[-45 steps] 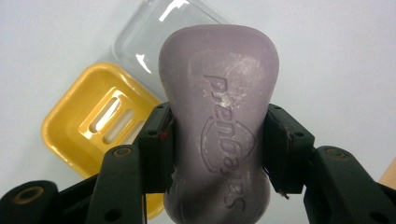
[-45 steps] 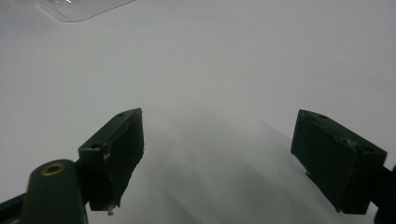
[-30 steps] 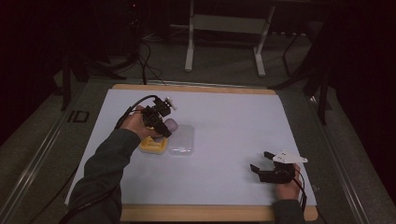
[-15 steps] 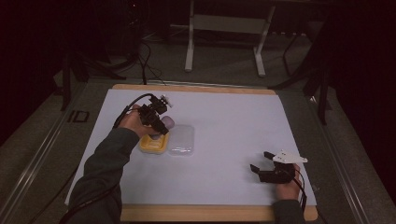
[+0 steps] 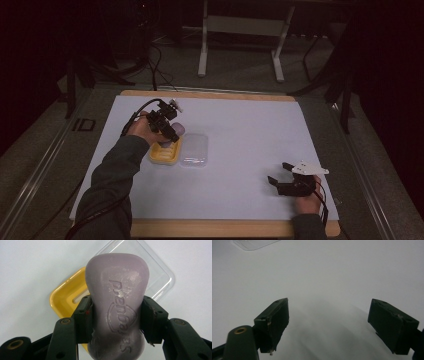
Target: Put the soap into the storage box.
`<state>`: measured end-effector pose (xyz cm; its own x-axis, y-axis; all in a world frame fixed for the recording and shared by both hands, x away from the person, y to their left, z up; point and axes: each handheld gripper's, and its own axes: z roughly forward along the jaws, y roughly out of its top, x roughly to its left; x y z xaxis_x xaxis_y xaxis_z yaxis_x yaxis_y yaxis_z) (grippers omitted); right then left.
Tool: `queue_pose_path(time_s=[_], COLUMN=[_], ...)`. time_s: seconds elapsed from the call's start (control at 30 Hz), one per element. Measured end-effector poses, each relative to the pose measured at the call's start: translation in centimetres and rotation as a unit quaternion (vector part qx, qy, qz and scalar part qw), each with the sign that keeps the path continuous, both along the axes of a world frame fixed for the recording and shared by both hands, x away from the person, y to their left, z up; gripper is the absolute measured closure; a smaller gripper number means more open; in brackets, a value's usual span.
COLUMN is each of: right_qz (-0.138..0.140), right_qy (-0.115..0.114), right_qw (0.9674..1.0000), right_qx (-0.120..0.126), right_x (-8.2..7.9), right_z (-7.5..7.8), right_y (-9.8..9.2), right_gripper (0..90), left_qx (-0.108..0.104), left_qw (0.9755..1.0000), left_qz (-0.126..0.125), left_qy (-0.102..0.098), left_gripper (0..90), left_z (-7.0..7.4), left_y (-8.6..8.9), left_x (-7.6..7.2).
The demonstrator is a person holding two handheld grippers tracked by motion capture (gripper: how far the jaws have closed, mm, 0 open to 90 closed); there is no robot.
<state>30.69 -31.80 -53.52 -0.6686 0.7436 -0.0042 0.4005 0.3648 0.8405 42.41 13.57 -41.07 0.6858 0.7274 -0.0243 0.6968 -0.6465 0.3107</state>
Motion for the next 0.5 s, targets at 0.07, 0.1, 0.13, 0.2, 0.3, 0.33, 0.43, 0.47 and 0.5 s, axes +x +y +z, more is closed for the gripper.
queue_pose_path(time_s=[0.07,0.1,0.13,0.2,0.3,0.33,0.43,0.47,0.5], right_qz=[0.0,0.0,0.0,0.0,0.0,0.0,0.001,0.001,0.001], right_qy=[0.0,0.0,0.0,0.0,0.0,0.0,0.0,0.0,0.0], right_qw=[1.0,1.0,1.0,1.0,1.0,1.0,1.0,1.0,1.0], right_qx=[0.0,-0.001,-0.001,-0.001,-0.001,-0.001,-0.002,-0.001,-0.001], right_x=[0.01,0.01,0.01,0.0,0.0,0.0,0.0,0.01,0.01], right_z=[-0.01,-0.01,-0.01,-0.01,-0.01,-0.01,0.0,-0.01,-0.01], right_y=[0.01,0.02,0.02,0.02,0.02,0.02,0.02,0.02,0.02], right_gripper=[16.9,16.9,16.9,16.9,16.9,16.9,16.9,16.9,16.9], left_qx=[-0.001,-0.002,-0.002,-0.001,0.003,0.003,0.005,0.005,0.005], left_qw=[1.0,1.0,1.0,1.0,0.9999,0.9999,0.9998,0.9998,0.9998], left_qz=[0.004,0.006,0.007,0.009,0.014,0.015,0.017,0.017,0.019], left_qy=[0.001,0.001,0.002,0.002,0.001,0.0,0.0,0.0,0.001], left_gripper=[50.2,50.2,50.2,50.2,50.2,50.2,50.2,50.2,50.2], left_z=[-0.1,-0.16,-0.22,-0.36,-0.49,-0.53,-0.58,-0.61,-0.62], left_y=[0.08,0.12,0.16,0.13,0.08,0.09,0.1,0.14,0.17], left_x=[0.09,0.14,0.19,0.18,0.2,0.23,0.26,0.28,0.3])
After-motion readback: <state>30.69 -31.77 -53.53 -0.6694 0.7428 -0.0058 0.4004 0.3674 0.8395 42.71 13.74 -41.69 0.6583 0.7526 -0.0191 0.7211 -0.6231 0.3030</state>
